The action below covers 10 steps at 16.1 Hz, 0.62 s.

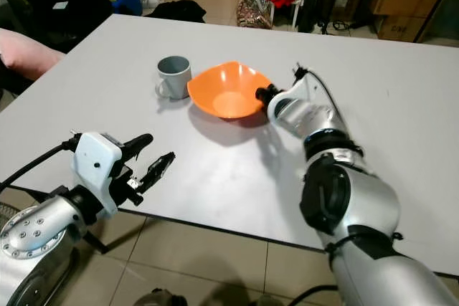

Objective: Setting the table

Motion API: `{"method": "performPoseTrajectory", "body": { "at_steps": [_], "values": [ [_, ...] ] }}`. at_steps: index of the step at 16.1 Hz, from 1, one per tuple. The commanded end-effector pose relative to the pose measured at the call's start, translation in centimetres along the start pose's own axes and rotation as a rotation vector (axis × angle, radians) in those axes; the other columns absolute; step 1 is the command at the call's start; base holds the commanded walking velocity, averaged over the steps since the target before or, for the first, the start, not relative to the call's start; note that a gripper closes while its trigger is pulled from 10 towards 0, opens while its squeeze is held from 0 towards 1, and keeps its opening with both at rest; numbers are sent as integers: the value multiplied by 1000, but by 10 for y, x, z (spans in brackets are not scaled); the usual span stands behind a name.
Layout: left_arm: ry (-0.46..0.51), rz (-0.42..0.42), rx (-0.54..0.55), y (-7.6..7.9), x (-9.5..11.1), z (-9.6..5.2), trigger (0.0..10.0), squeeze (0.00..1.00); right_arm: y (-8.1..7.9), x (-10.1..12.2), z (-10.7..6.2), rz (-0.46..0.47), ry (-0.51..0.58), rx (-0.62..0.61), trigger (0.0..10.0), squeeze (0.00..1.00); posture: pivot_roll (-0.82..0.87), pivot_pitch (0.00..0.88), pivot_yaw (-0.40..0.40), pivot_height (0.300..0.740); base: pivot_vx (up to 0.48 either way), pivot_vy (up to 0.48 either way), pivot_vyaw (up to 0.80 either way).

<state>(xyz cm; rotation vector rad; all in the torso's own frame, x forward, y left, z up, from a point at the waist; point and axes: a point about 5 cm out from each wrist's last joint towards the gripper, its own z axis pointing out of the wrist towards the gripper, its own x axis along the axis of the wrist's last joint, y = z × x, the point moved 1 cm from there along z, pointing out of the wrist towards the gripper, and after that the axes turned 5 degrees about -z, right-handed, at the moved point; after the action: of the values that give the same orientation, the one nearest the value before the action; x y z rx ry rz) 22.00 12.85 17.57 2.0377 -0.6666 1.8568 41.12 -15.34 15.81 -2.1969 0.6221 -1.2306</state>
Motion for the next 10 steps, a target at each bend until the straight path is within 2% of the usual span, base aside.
{"method": "performPoseTrajectory", "body": {
  "at_steps": [1,2,4,5,7,8,10],
  "values": [
    [0,-6,27,-3,-2,-2,10000,0,-3,8,-4,-22,5,28,10000,1000,-39,7,44,740,0,0,0],
    [12,-22,49,-4,-2,-4,10000,0,1,17,-12,-23,-3,66,10000,1000,-44,1,49,740,0,0,0],
    [34,-49,74,-5,-1,-8,10000,0,4,21,-28,-51,1,123,10000,1000,-52,0,60,740,0,0,0],
    [50,-68,102,-6,0,-12,10000,0,4,17,-45,-134,15,166,10000,1000,-55,0,65,740,0,0,0],
    [38,-98,240,-15,-6,-19,10000,0,-3,-10,-83,-543,82,254,10000,1000,-69,0,88,740,0,0,0],
    [33,-90,279,-18,-8,-21,10000,0,-6,-16,-89,-611,107,279,10000,1000,-74,0,91,740,0,0,0],
    [22,-69,416,-24,-14,-29,10000,0,-17,-50,-113,-789,141,375,10000,1000,-77,0,106,740,0,0,638]
  ]
}}
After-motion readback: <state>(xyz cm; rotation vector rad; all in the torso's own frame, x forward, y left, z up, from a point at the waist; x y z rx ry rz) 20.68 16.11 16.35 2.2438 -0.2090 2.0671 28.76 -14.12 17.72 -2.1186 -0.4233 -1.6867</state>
